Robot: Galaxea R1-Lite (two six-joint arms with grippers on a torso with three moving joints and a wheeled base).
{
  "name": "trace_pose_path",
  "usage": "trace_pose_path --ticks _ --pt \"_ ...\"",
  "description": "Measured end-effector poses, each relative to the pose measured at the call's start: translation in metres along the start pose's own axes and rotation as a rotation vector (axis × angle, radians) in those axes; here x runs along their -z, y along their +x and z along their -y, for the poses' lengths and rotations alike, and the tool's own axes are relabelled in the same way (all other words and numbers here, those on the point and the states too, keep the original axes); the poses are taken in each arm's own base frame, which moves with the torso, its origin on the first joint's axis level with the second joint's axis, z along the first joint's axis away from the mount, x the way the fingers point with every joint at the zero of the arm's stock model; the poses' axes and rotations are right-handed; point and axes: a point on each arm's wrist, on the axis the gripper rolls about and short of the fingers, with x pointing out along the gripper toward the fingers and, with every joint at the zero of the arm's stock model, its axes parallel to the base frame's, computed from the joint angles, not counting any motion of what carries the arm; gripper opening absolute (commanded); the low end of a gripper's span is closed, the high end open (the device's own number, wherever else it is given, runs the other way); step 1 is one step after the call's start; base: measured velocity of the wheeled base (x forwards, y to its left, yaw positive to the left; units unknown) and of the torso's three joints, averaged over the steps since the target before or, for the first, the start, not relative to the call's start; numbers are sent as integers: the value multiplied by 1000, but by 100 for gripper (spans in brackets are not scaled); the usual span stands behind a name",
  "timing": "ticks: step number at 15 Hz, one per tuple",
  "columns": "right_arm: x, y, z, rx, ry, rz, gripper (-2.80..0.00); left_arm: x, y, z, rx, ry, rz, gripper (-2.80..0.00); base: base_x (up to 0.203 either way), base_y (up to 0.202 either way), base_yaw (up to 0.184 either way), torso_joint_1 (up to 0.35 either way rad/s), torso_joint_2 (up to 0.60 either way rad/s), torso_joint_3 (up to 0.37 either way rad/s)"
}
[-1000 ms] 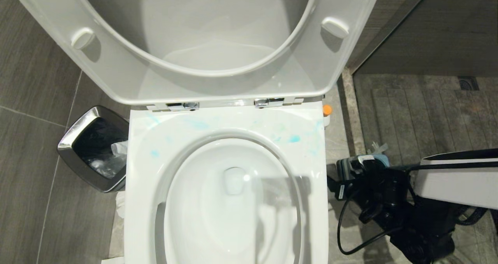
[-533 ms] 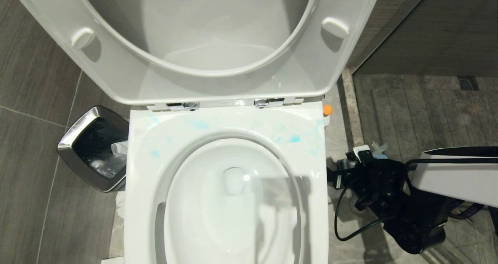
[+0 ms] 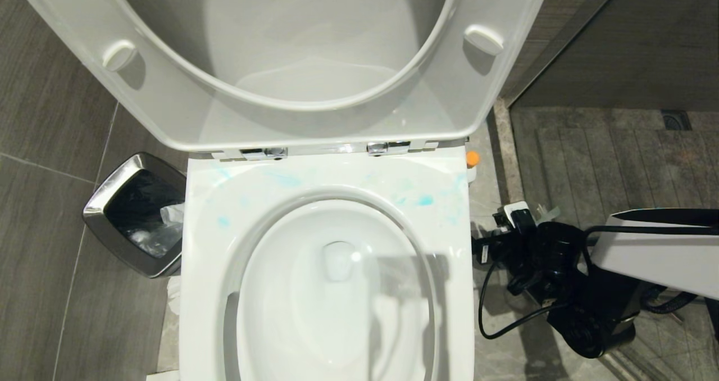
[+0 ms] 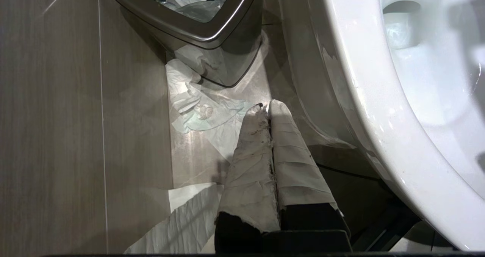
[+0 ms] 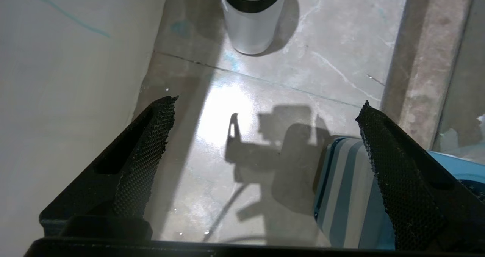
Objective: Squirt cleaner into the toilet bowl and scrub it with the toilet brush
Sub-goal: Pour in the cleaning agent
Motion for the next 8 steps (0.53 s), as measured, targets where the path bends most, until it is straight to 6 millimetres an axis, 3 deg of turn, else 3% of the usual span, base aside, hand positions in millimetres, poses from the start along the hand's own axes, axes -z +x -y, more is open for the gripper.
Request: trace_pose_path --ticks 5,8 --pt "11 1 -3 108 -12 -44 0 0 0 0 1 0 -1 -280 0 0 0 0 0 0" --pt "5 20 -5 113 -13 18 0 0 0 0 0 0 -1 -280 0 0 0 0 0 0"
